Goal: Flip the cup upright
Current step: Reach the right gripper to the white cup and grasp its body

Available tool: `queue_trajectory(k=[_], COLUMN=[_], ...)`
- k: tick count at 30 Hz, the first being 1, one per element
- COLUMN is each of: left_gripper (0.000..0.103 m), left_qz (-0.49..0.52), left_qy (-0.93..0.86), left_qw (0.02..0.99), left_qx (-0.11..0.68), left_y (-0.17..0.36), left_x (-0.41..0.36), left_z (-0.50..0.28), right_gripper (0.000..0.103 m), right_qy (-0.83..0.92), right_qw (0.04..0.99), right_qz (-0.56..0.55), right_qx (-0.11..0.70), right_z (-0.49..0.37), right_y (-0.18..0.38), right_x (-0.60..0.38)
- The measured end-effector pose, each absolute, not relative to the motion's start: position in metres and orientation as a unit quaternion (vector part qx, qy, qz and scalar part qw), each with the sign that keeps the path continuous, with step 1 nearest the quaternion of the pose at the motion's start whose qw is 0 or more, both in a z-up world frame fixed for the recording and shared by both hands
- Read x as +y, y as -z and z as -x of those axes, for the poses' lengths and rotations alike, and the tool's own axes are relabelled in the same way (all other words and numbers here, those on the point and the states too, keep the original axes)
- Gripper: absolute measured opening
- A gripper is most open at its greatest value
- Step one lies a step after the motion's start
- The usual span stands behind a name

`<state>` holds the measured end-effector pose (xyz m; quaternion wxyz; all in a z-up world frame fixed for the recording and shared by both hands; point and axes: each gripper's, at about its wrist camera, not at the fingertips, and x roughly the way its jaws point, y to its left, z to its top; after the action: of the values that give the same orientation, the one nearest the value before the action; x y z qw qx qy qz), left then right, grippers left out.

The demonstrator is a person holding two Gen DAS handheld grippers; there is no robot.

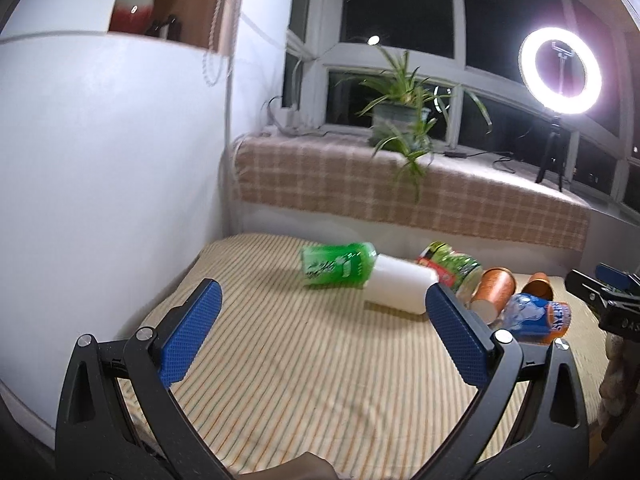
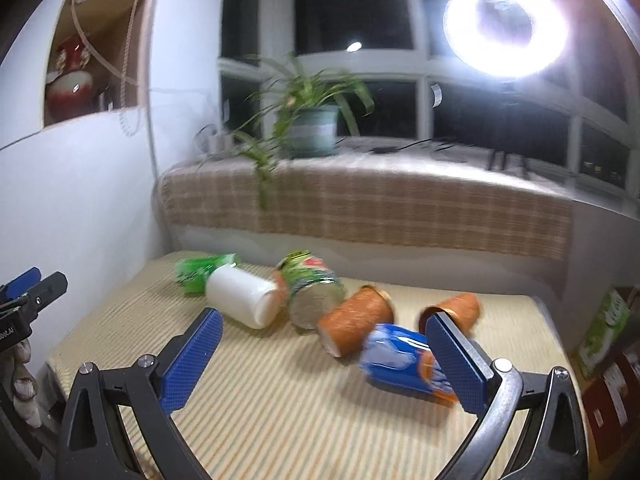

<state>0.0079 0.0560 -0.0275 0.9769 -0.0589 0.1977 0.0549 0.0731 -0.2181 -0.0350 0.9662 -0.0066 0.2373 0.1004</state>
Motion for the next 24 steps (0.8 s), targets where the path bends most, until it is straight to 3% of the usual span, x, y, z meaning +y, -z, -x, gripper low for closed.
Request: queue_trajectory(k=[11, 24], left_gripper=[0.102, 0.102], left_qz=[0.07, 0.089], left_qy=[-0.094, -0.138], left_qw=[0.969, 0.96], left_qx=[0.217, 0.227], left_y=[0.041, 0.046], left_x=[0.093, 0.131], left_z=[-0.002, 0.011], right_gripper=[0.101, 0.096], right_qy=[-0.252, -0.287], right_qw=[0.895, 0.794], right_qz=[0.172, 0.346], right_qx=[0.325, 0.408], right_z=[-0.153, -0.246], right_y=[0.057, 0.108], right_x=[-0.126, -0.045])
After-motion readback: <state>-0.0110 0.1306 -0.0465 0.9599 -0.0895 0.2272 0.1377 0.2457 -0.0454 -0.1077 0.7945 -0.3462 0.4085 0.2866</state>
